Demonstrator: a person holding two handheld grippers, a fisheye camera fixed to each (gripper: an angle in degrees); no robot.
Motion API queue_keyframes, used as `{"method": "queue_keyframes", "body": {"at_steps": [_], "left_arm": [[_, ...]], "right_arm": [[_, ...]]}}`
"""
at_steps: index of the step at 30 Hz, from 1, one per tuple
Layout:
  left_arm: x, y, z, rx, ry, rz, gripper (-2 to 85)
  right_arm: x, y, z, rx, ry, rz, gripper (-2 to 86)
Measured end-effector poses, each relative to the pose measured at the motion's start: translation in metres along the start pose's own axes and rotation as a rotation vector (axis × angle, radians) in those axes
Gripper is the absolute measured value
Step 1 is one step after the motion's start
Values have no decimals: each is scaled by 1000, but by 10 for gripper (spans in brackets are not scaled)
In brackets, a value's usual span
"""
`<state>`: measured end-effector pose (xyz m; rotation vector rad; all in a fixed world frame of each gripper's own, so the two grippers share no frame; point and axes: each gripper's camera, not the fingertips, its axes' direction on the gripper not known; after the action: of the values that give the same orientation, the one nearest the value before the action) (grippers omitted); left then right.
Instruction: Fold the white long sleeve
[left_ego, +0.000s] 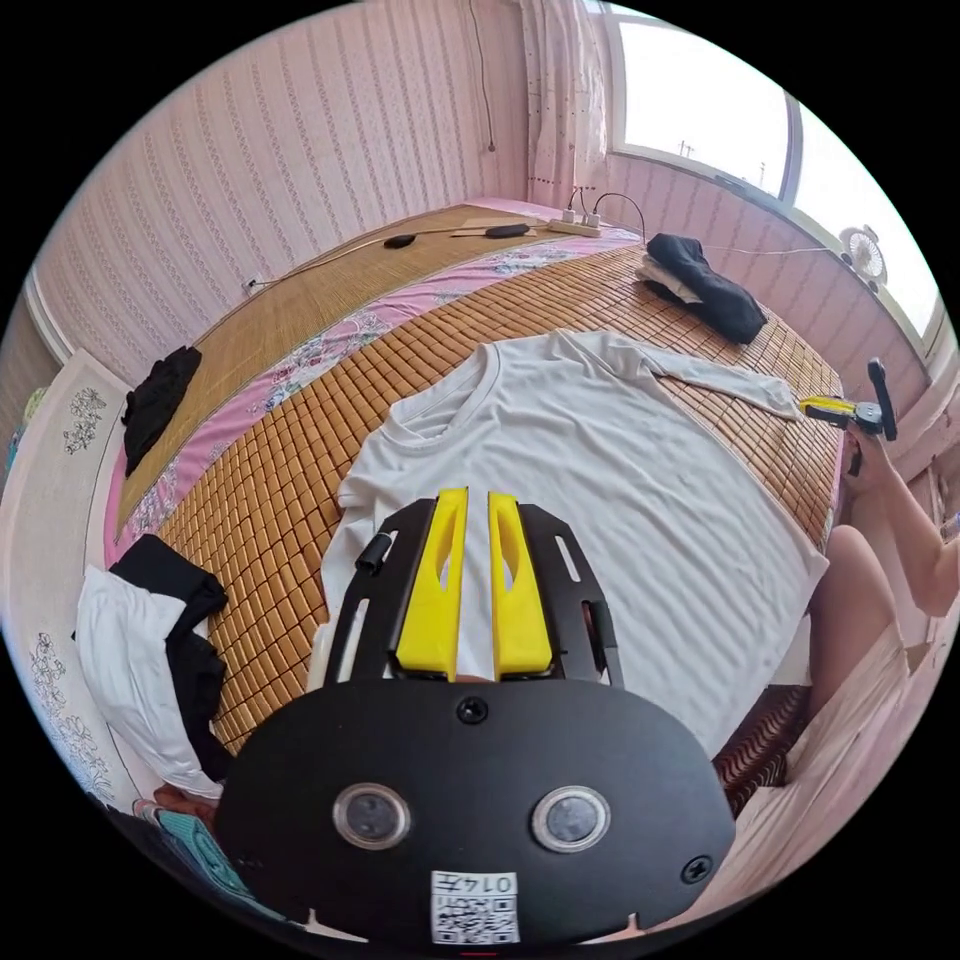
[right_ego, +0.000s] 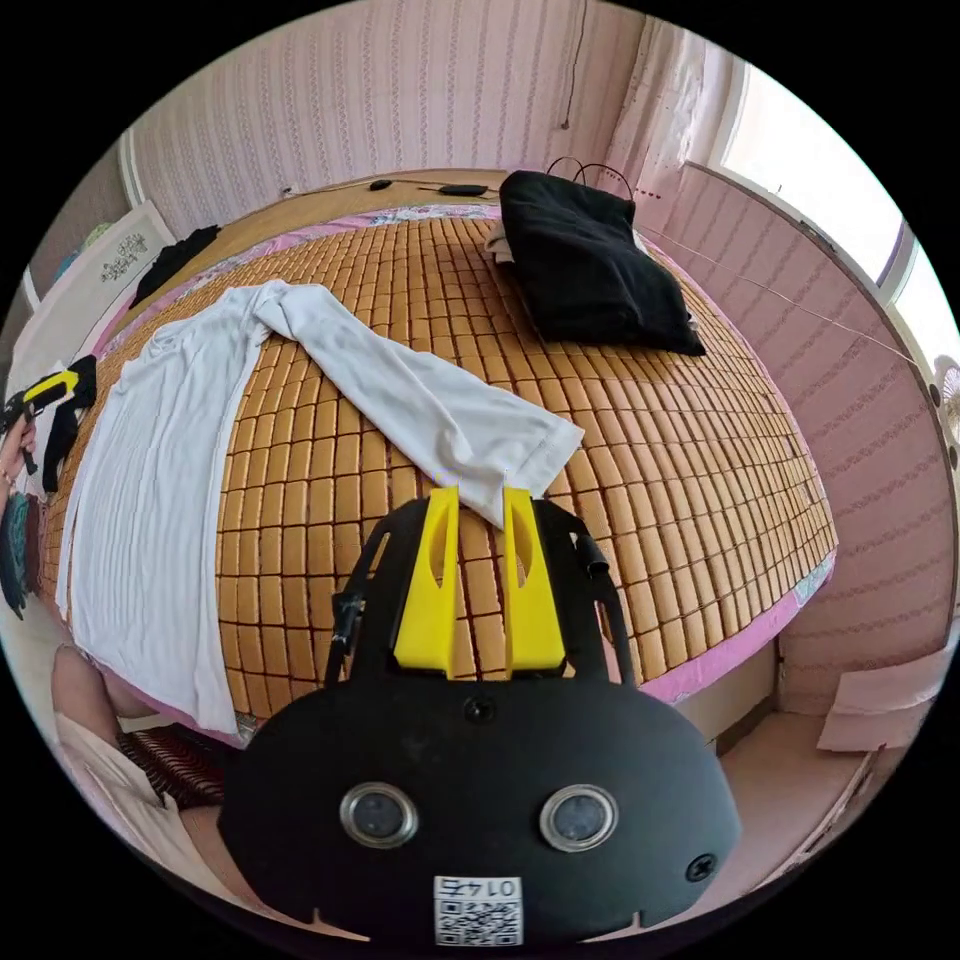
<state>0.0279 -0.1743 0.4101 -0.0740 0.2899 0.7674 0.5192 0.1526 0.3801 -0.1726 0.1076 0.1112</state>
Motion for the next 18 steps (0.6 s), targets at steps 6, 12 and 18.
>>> {"method": "queue_keyframes", "body": {"at_steps": [6,12,18], "left_arm": [[100,-78,5,38,95,134,52],[189,-115,23,30,167,276,50],[258,-130,39,14,229,432,49]], "right_arm": [[27,10,9,22,-4,-26,11],[91,37,-38,156,-232,46,-4],[174,42,-102,312,-454,157,-4]]}}
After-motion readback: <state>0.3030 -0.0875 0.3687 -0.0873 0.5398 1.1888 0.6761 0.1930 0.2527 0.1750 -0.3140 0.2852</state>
